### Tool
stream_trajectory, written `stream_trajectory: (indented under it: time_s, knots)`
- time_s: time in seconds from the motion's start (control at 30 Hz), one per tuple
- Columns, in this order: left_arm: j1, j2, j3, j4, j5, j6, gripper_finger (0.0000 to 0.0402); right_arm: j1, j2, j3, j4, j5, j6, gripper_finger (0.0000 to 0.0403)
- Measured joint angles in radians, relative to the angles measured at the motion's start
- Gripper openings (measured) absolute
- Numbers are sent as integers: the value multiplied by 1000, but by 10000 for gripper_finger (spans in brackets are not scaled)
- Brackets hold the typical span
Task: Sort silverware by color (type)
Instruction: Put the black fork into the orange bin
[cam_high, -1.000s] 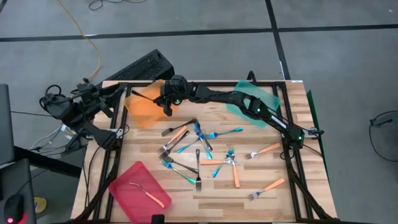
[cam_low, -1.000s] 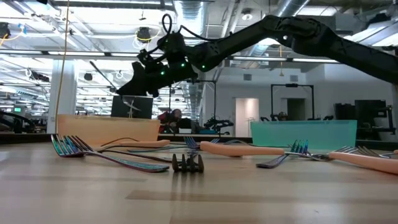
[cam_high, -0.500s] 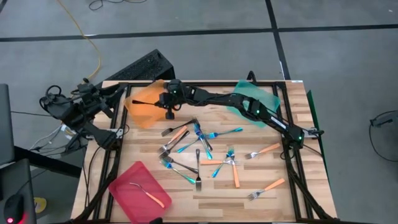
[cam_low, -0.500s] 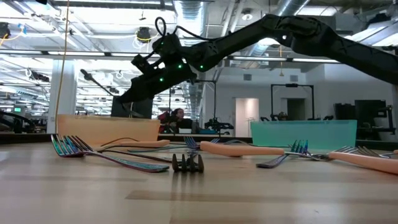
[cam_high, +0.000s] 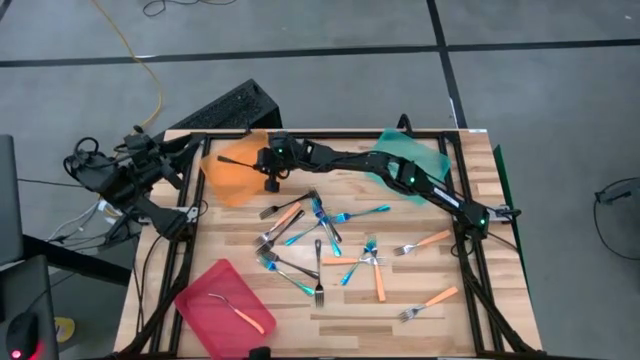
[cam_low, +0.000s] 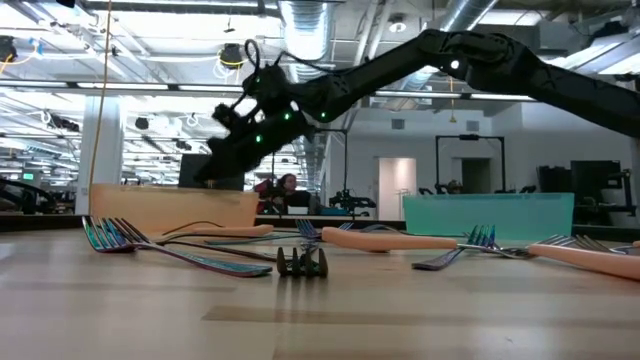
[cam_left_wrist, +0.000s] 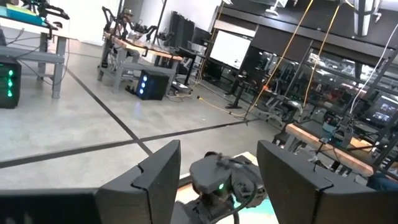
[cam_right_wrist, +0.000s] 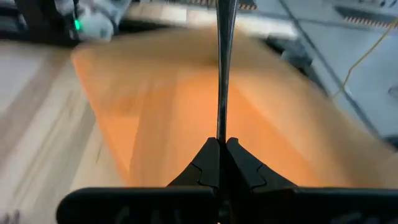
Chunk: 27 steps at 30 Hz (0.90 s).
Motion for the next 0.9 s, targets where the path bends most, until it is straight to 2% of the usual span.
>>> stream_trajectory:
  time_s: [0.53, 0.9]
  knots:
    - [0, 0, 0, -9, -8, -2, 197, -36, -1, 0, -4, -2, 60, 58]
    - [0, 0, 0, -10, -19, 0, 197, -34, -1, 0, -4, -4, 60, 62]
